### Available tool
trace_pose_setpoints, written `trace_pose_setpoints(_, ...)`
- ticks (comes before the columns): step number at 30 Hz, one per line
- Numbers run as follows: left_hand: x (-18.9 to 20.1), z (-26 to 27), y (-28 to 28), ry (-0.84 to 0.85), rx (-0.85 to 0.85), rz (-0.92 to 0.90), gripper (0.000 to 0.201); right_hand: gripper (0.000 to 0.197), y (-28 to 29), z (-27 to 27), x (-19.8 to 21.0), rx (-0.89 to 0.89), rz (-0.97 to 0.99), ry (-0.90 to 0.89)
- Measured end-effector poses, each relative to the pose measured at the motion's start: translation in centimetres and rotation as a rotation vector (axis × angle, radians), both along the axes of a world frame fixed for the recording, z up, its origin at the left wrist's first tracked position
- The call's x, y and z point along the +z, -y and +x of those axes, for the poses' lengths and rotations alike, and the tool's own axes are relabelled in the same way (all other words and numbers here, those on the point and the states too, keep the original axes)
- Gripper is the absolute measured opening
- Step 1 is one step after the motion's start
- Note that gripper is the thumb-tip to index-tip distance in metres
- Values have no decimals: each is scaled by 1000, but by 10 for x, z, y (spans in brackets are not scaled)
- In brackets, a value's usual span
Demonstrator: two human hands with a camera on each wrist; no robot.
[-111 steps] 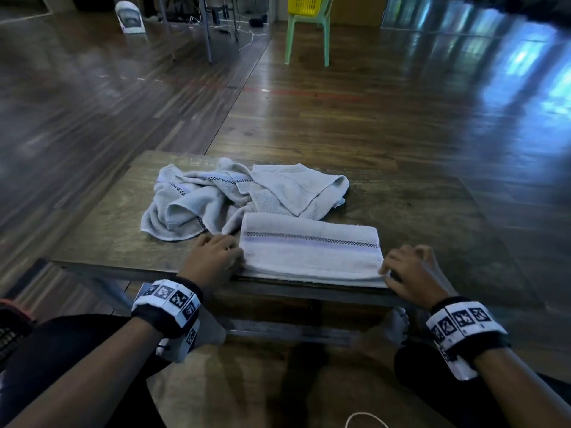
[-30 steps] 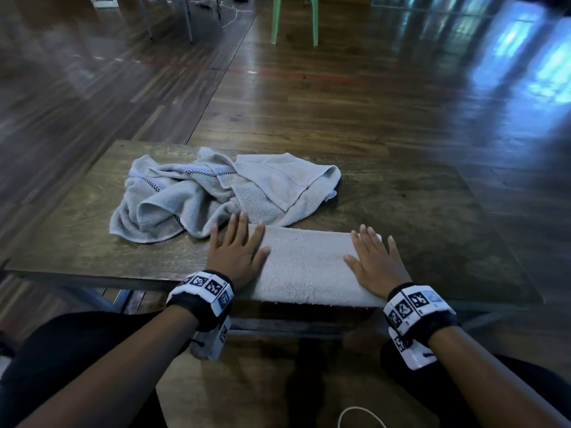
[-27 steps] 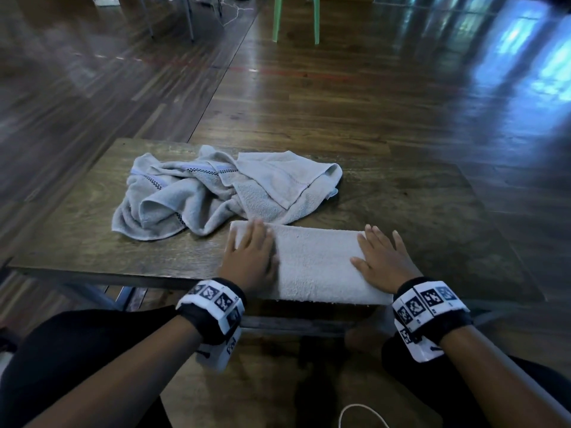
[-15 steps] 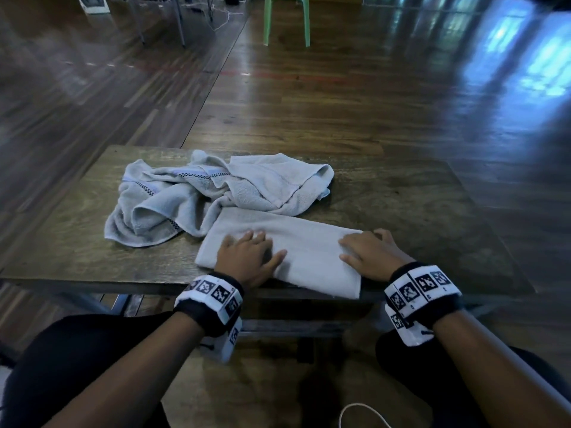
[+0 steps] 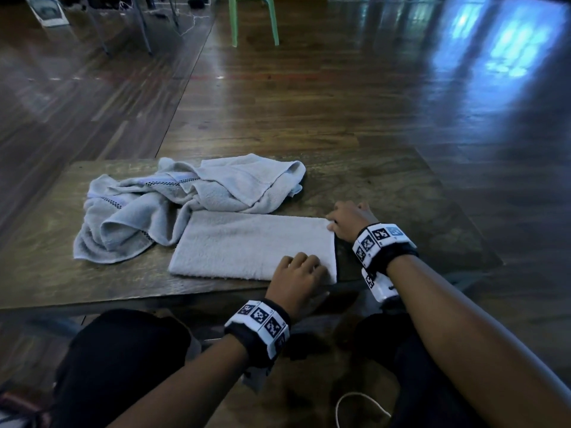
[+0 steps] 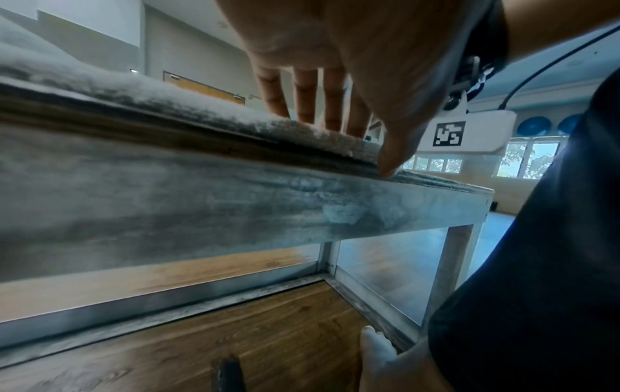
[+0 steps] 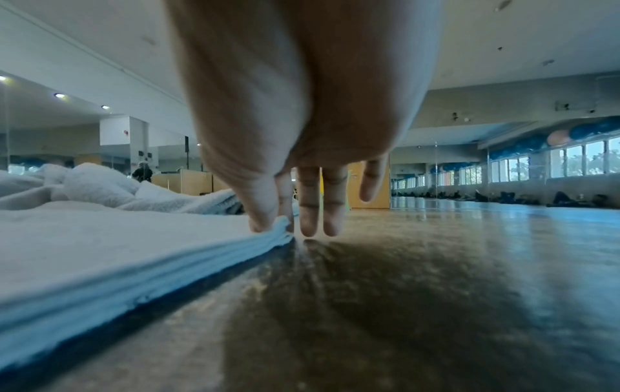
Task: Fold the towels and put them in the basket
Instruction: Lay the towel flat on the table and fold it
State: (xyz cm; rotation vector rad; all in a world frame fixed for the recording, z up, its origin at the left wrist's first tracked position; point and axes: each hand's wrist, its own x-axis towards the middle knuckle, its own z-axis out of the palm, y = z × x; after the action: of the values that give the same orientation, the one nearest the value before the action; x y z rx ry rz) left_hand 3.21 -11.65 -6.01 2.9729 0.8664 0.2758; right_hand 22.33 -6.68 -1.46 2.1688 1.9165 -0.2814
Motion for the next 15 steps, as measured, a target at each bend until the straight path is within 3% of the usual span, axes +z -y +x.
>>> trace_pose_setpoints(5,3,12,-2,-5,29,-13,44,27,-3,1,2,18,37,-34)
trace_pose_setpoints(9,3,12,-1,41,27,-36,29,17,3,14,2,-22,47,-323)
trace_pose_setpoints(13,20,14,14,265,41,-50,25,6,12,27,27,-78,126,-554)
trace_pose_setpoints(15,31,14,22,394,51,-43,19,13,17,32,41,-84,186,-682)
